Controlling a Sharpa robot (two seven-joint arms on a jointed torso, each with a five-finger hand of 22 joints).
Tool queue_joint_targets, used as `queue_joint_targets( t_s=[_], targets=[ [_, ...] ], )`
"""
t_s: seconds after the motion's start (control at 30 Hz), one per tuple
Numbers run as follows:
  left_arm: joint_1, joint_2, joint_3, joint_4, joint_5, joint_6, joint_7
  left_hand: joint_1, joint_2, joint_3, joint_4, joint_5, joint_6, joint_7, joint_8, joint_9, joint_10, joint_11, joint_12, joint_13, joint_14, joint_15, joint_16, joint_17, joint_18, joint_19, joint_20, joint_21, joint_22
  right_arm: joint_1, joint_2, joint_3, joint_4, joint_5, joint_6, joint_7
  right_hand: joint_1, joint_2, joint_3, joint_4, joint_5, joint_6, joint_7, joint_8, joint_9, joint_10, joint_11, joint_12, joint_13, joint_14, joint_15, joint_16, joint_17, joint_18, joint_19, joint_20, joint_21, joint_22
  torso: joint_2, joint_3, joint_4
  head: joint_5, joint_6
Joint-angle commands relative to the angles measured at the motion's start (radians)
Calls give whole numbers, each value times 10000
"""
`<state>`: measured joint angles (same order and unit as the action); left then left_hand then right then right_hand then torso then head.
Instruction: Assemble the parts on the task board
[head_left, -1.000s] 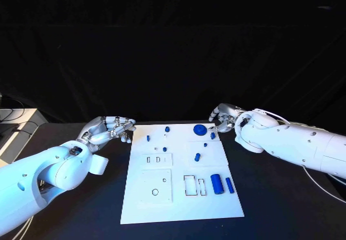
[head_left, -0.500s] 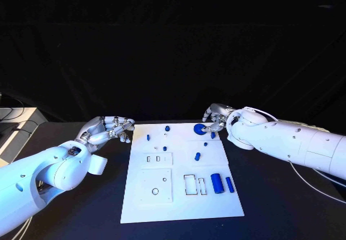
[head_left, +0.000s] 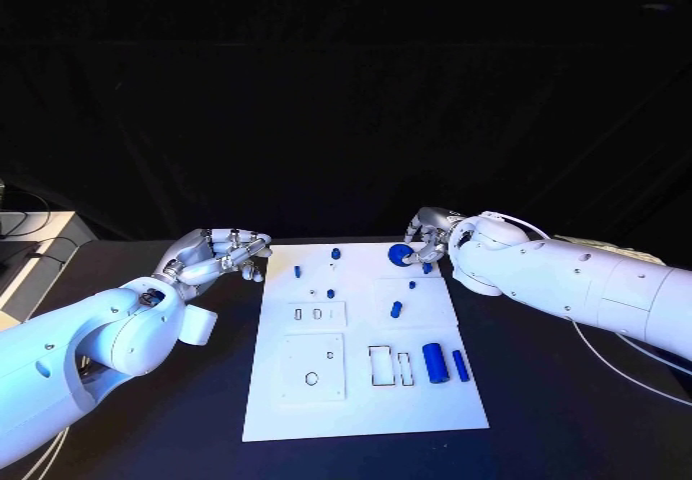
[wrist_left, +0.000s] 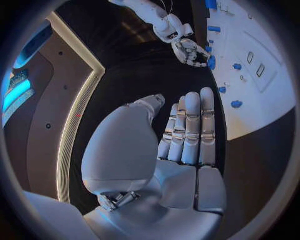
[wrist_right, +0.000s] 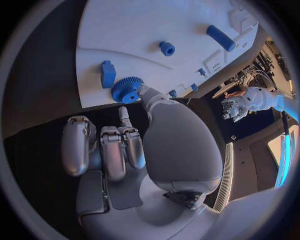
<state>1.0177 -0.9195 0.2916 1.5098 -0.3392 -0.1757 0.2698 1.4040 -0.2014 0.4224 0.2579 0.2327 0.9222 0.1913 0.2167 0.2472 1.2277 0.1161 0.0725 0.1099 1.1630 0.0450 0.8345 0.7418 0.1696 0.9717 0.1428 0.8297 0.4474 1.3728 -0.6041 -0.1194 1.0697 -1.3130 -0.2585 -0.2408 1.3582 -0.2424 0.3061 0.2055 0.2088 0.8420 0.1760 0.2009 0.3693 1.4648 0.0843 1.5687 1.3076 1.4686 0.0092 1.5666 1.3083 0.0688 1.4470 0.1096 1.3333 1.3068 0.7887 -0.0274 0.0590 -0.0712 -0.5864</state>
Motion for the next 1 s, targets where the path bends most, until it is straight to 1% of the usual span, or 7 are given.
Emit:
queue_joint_targets(
  t_s=[0.03, 0.1, 0.23, 0.27, 0.43, 0.8, 1.0],
  targets=[
    [3, 32, 9, 15, 9, 96, 81, 8, 32, 26, -31, -23, -39, 11, -41, 11, -104, 5, 4, 10, -50, -13, 57, 3, 115, -79, -25, 48, 12, -10, 64, -3, -48, -196, 140, -99, 6, 120, -59, -18, -40, -80, 7, 10, -14, 1060, 81, 21, 2632, 1012, 66, 31, 2578, -83, 59, 53, 65, 34, -1, -2, -13, 13, -5],
    [3, 41, 9, 13, 9, 98, 78, 8, 32, 26, -31, -23, -39, 11, -41, 11, -104, 5, 4, 10, -50, -13, 57, 3, 115, -79, -25, 48, 12, -17, 103, -3, -72, -199, 126, -94, 15, 132, -61, -15, -38, -79, 8, 13, -14, 1060, 82, 21, 2632, 1012, 67, 31, 2578, -84, 59, 54, 66, 36, -6, -4, -12, 22, -41],
    [4, 53, 9, 9, 8, 99, 74, 8, 32, 26, -31, -23, -39, 11, -41, 11, -104, 5, 4, 10, -50, -13, 57, 3, 115, -79, -25, 48, 12, -25, 166, -5, -139, -190, 159, -86, 34, 167, -64, -3, -26, -71, 8, 24, -13, 1060, 84, 21, 2632, 1012, 70, 31, 2580, -86, 62, 57, 75, 48, -7, -9, -10, 13, -40],
    [4, 54, 9, 11, 8, 99, 72, 8, 32, 26, -31, -23, -39, 11, -41, 11, -104, 5, 4, 10, -50, -13, 57, 3, 115, -79, -25, 48, 12, -27, 185, -7, -164, -181, 183, -80, 47, 185, -65, 1, -21, -62, 8, 33, -12, 1060, 84, 21, 2632, 1012, 71, 31, 2579, -86, 62, 59, 76, 51, -8, -14, -19, 14, -32],
    [4, 55, 9, 18, 7, 96, 69, 8, 32, 26, -31, -23, -39, 11, -41, 11, -104, 5, 4, 10, -50, -13, 57, 3, 115, -79, -25, 48, 12, -33, 235, -18, -233, -156, 272, -63, 69, 222, -65, 14, -11, -37, 6, 54, -8, 1060, 83, 21, 2632, 1013, 72, 32, 2584, -91, 72, 62, 99, 81, -10, -5, -24, 27, -47],
    [5, 48, 10, 46, 6, 98, 65, 8, 32, 26, -31, -23, -39, 11, -41, 11, -104, 5, 4, 10, -50, -13, 57, 3, 115, -79, -25, 48, 12, -51, 309, -41, -293, -105, 425, -23, 152, 366, -16, 61, 97, 86, -14, 146, 4, 1060, 68, 21, 2632, 1010, 64, 29, 2571, -96, 79, 64, 129, 128, 1, -4, -20, 24, -41],
    [4, 44, 10, 52, 5, 95, 60, 8, 32, 26, -31, -23, -39, 11, -41, 11, -104, 5, 4, 10, -50, -13, 57, 3, 115, -79, -25, 48, 12, -109, 387, -58, -363, -45, 490, 4, 164, 412, 15, 77, 126, 128, -20, 171, 6, 1060, 61, 21, 2632, 1010, 60, 29, 2570, -99, 83, 62, 141, 145, 4, 12, -24, 39, -69]
  ],
)
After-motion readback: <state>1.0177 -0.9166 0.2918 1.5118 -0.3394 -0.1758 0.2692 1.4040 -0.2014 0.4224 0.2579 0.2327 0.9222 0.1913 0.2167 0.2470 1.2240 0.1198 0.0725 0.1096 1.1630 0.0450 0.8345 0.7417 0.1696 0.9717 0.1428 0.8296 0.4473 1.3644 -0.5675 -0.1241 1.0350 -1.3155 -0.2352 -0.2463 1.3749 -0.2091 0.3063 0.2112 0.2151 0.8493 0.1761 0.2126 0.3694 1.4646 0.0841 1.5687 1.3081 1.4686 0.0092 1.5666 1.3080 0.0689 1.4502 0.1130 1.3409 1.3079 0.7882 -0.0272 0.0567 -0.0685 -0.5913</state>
